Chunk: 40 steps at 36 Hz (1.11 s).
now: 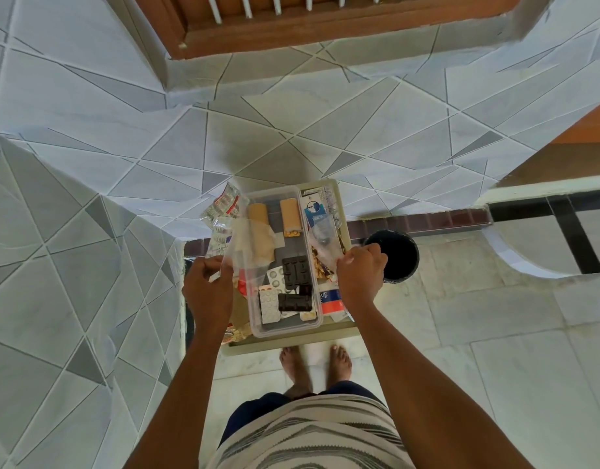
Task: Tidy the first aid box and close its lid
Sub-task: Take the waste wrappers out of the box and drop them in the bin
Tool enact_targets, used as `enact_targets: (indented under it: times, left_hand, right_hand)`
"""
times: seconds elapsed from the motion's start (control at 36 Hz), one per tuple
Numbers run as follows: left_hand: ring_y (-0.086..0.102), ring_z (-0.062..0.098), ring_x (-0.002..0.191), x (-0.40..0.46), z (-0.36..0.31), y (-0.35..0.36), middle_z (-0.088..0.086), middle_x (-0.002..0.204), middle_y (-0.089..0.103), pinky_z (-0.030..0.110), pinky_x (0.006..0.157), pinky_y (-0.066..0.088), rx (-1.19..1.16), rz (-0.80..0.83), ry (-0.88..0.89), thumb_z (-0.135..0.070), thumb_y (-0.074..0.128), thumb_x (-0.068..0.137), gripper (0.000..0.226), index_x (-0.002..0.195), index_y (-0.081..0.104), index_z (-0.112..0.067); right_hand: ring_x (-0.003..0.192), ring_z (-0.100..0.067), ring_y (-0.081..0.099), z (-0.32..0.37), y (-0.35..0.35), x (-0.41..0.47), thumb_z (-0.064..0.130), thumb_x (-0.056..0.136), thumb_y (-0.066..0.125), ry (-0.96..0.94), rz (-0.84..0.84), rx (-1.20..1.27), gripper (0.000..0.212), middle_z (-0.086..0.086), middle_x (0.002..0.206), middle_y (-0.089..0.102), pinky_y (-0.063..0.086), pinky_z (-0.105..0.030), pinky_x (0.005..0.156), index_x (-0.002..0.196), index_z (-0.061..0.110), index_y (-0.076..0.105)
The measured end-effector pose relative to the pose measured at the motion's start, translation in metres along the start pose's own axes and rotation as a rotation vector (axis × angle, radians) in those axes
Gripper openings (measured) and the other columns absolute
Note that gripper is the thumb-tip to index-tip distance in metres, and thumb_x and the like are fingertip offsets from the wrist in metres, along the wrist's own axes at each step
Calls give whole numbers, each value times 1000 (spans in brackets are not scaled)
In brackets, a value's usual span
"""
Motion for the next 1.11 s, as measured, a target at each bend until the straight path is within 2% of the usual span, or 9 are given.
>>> enact_targets:
  times: [0.11,0.22,0.25,0.47,0.64,0.75,0.89,1.03,1.11]
  left_hand:
    - [68,19,86,1,-2,-1,-3,95,70,33,82,58,-20,-2,25,-28,69,91,21,94,66,-7]
    - [65,14,85,-1,-6,-2,-3,94,68,9,74,47,-31,2,17,-23,69,92,18,94,66,-5]
    - [64,14,85,0,-6,-3,-3,94,68,7,72,44,-33,-1,14,-22,69,92,18,94,66,-5]
    - [66,15,84,4,-1,-5,2,95,71,10,74,47,-35,-10,39,-22,70,91,15,92,67,-7]
    - [68,15,85,7,7,-4,-2,96,72,21,76,55,-50,3,61,-24,70,91,15,91,67,-9]
    - [68,12,85,7,11,-2,-7,97,71,19,78,54,-49,11,49,-28,70,91,18,92,66,-11]
    - [67,9,86,7,14,-1,-6,99,71,12,76,50,-48,20,28,-28,70,91,18,93,66,-10]
    - [65,6,81,4,12,-1,-11,96,68,9,75,46,-30,9,14,-29,70,91,19,93,67,-10]
    - [64,10,80,3,11,-2,-8,95,69,7,73,43,-8,4,12,-29,69,91,20,94,67,-10]
  right_hand:
    - [94,-15,51,0,4,-5,27,88,75,-118,70,-49,13,3,99,64,51,-28,65,93,15,74]
    - [89,-18,53,7,5,-7,22,92,65,-185,83,-126,10,1,90,69,45,-31,63,87,14,70]
    - [89,-19,54,9,5,-8,21,92,65,-190,84,-137,11,0,89,68,46,-32,63,87,13,69]
    - [98,-25,55,14,13,-4,17,87,71,-149,145,-181,10,-5,98,66,56,-43,73,95,11,71]
    - [92,-23,59,12,9,0,22,83,79,-113,121,-166,18,-5,94,68,58,-39,69,95,10,73]
    - [80,-21,62,9,8,-1,23,84,78,-103,102,-154,14,-3,87,66,59,-38,66,91,12,73]
    - [72,-19,63,6,10,-5,19,90,71,-72,120,-108,8,-2,88,62,58,-34,61,89,11,70]
    - [68,-17,63,0,14,-5,19,91,67,-44,130,-58,7,-1,85,65,60,-38,61,86,15,66]
    - [70,-18,64,1,12,-4,25,93,67,-34,124,-62,11,-1,82,66,60,-41,70,89,15,68]
Point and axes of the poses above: each hand's wrist, its own x-axis towards the middle knuckle, its own y-axis out of the palm, z = x × y, the point moved 5 cm from there along x, towards the middle knuckle
